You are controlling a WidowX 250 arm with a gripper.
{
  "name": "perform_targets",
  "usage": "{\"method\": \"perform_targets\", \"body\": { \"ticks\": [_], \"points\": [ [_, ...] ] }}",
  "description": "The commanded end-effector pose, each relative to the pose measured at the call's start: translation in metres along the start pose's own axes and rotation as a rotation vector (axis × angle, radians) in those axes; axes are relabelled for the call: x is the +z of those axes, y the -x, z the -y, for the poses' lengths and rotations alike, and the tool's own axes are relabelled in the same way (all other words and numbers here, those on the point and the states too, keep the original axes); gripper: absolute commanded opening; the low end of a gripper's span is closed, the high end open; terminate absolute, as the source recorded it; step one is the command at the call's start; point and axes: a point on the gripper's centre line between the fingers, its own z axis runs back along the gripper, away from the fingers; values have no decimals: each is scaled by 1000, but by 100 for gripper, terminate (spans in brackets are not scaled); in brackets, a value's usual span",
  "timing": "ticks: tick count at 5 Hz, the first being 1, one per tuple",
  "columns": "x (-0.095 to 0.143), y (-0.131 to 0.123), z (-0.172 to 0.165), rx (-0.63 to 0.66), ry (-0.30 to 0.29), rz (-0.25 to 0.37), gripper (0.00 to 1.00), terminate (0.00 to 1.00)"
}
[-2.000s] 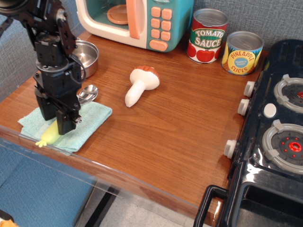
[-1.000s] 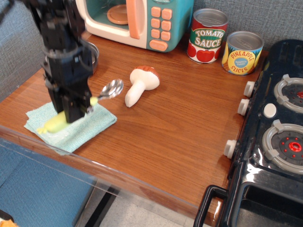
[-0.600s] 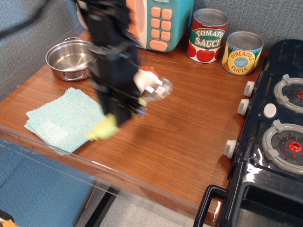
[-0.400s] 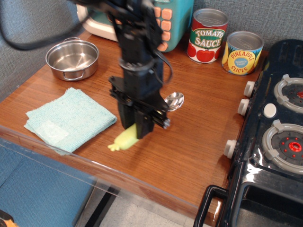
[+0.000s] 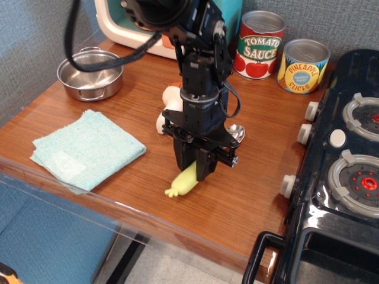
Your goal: Take the utensil off the cloth and place it to the right.
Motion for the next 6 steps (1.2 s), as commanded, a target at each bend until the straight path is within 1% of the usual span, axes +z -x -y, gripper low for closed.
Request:
{"method": "perform_targets", "body": {
  "ticks": [1,2,5,6],
  "points": [
    [29,-3,-2,-42,-72,58,100,0],
    [41,4,3,-66,-106,82,100,0],
    [41,6,3,-66,-99,79,100,0],
    [41,6,3,-66,-99,79,100,100]
  ]
}}
